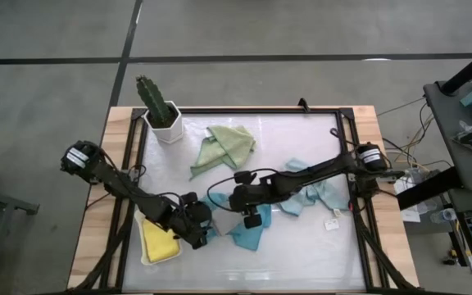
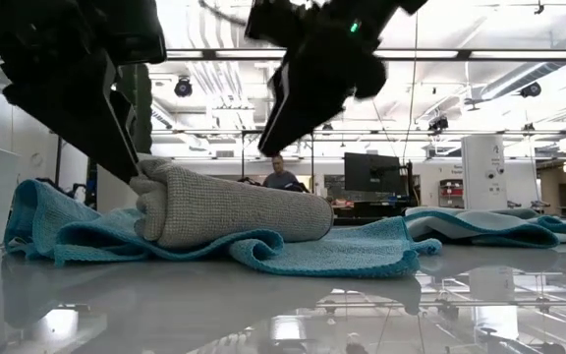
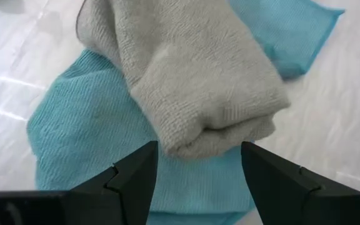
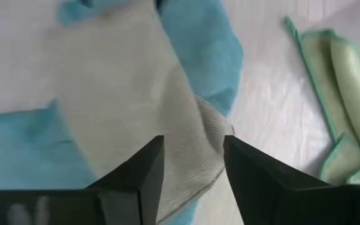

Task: Fold microfiber towels
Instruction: Fold the gray microfiber towel

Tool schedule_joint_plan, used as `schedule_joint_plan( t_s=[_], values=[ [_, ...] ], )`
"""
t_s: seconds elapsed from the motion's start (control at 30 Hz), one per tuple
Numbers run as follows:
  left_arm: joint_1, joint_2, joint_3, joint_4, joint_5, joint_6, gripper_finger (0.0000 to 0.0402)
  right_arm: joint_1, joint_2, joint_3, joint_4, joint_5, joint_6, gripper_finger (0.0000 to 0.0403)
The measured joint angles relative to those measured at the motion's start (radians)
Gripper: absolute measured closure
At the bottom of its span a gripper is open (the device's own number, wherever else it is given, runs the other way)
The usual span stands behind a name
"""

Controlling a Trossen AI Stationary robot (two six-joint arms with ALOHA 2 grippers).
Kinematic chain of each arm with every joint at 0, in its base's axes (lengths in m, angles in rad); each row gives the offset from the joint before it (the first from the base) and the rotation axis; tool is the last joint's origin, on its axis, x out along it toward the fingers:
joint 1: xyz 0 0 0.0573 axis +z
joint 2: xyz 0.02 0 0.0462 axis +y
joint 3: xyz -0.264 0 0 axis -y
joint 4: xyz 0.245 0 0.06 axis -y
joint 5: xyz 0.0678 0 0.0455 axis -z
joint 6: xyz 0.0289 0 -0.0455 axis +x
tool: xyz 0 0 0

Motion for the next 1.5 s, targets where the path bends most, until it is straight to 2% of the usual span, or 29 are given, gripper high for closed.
schedule_joint_plan(
  t_s=[0.17, 0.3, 0.43, 0.57, 0.7, 0.87, 1.13, 1.27, 1.5],
  values=[
    [-0.010, -0.011, 0.019, -0.068, 0.001, 0.001, 0.0188, 0.046, -0.036, -0.062, 0.082, 0.003, 0.025, 0.0272],
    [-0.019, -0.028, 0.038, -0.070, -0.013, 0.048, 0.0188, 0.078, -0.039, -0.133, 0.210, 0.098, 0.027, 0.0299],
    [-0.024, -0.040, 0.069, -0.064, -0.084, 0.084, 0.0188, 0.085, -0.036, -0.218, 0.402, 0.191, 0.051, 0.0334],
    [-0.025, -0.040, 0.074, -0.059, -0.129, 0.097, 0.0188, 0.079, -0.035, -0.327, 0.662, 0.217, 0.107, 0.0371],
    [-0.028, -0.018, 0.052, 0.063, -0.201, 0.119, 0.0188, 0.067, -0.020, -0.426, 0.927, 0.217, 0.177, 0.0392],
    [-0.029, 0.068, 0.049, 0.203, -0.229, 0.179, 0.0204, 0.060, 0.037, -0.480, 1.118, 0.217, 0.221, 0.0394],
    [-0.030, 0.191, 0.049, 0.223, -0.238, 0.115, 0.0277, 0.060, 0.141, -0.445, 1.144, 0.286, 0.243, 0.0394],
    [-0.031, 0.242, 0.050, 0.229, -0.157, 0.076, 0.0312, 0.060, 0.174, -0.442, 1.141, 0.360, 0.248, 0.0394],
    [-0.041, 0.272, 0.059, 0.249, -0.138, 0.070, 0.0342, 0.054, 0.180, -0.446, 1.039, 0.408, 0.262, 0.0394]
  ],
)
